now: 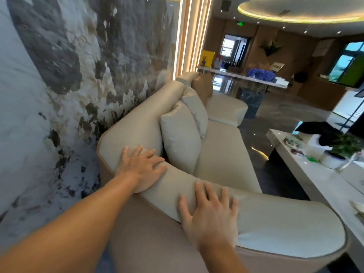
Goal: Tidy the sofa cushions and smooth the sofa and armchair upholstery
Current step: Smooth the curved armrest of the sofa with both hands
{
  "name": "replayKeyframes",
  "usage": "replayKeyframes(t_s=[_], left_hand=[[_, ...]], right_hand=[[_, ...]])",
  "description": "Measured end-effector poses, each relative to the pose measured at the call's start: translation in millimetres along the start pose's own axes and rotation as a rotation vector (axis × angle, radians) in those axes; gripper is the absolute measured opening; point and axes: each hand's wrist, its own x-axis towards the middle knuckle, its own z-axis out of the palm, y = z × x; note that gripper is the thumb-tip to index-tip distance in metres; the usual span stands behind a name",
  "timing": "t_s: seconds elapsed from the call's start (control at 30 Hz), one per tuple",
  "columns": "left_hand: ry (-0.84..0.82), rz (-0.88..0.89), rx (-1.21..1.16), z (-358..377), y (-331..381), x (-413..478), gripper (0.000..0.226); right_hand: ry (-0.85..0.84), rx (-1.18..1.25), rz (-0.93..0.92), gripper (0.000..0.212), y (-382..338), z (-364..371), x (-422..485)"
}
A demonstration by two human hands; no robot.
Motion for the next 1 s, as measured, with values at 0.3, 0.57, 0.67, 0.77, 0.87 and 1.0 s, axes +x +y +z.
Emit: replayKeyframes(t_s=[0.3,0.57,0.67,0.77,0.87,1.0], left_hand=[[0.007,-0.025,0.037,1.1,-2.9,56.8,0.069],[-0.003,-0.012,0.04,-2.1,-4.9,81.8,0.064],[-0.008,-0.019,0.035,-2.3,-6.3,88.6,0.058],[-0.001,-0.022,0.029,2.0,-9.0,98.6,0.065],[-0.019,-0.011,0.073,0.0,-9.7,100.7,0.076],[-0.185,-0.038,0.183,-14.0,0.0,97.0,0.062]], right_hand=[[0.028,0.024,-0.005,0.074,3.3,16.7,56.2],[-0.043,0.058,0.005,0.075,4.2,15.2,82.7],[-0.077,0.062,0.006,0.079,3.9,15.4,93.8],[-0.016,0.074,0.007,0.075,3.4,22.5,101.7],[0.024,0.057,0.022,0.069,1.4,26.1,100.6],[-0.358,0.103,0.054,0.081,6.0,1.6,112.9]])
